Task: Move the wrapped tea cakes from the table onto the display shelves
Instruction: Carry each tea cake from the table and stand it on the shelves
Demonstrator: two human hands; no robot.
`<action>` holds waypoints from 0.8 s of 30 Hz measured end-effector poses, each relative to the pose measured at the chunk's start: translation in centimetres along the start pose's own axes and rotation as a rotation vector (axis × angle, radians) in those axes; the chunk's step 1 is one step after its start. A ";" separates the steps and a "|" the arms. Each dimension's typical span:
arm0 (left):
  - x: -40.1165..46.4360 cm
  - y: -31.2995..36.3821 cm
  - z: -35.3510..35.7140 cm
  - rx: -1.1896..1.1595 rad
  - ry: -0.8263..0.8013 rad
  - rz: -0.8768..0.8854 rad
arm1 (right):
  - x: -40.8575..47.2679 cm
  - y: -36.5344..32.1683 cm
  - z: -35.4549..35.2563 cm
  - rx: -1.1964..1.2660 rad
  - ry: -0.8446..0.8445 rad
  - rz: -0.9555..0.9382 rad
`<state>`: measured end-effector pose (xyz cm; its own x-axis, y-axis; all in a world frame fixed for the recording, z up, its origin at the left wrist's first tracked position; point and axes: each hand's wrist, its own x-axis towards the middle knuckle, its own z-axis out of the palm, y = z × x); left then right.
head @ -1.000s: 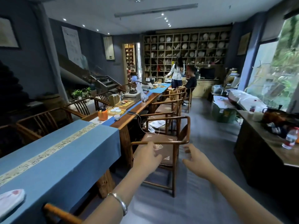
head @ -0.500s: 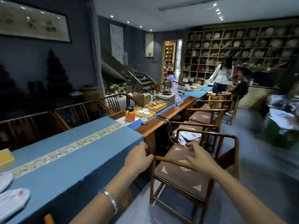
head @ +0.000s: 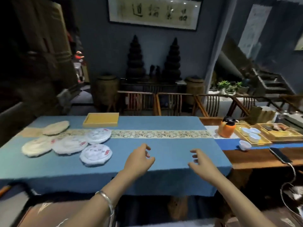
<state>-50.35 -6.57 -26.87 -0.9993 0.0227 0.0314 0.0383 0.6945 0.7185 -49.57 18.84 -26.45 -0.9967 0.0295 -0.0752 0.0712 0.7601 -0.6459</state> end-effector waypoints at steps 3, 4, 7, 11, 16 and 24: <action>2.2 -3.4 -2.6 0.010 0.088 -0.098 | 5.0 -3.1 3.1 -0.032 -0.094 -0.076; 3.0 -4.6 -3.4 0.017 0.105 -0.127 | 6.5 -4.1 4.1 -0.045 -0.113 -0.102; 5.9 -8.6 -5.6 0.003 0.134 -0.219 | 10.7 -7.4 7.3 -0.078 -0.183 -0.193; 10.8 -14.0 -8.2 -0.074 0.212 -0.316 | 17.2 -11.6 10.9 -0.161 -0.279 -0.318; 14.7 -20.2 -9.8 -0.106 0.261 -0.468 | 24.4 -16.7 15.6 -0.208 -0.339 -0.414; 15.9 -29.4 -11.4 -0.167 0.286 -0.739 | 28.6 -16.0 28.1 -0.313 -0.695 -0.365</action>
<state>-67.28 -34.81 -39.58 -0.7270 -0.6009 -0.3321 -0.6088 0.3404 0.7166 -78.17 -10.74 -39.60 -0.6979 -0.5810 -0.4187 -0.3669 0.7922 -0.4876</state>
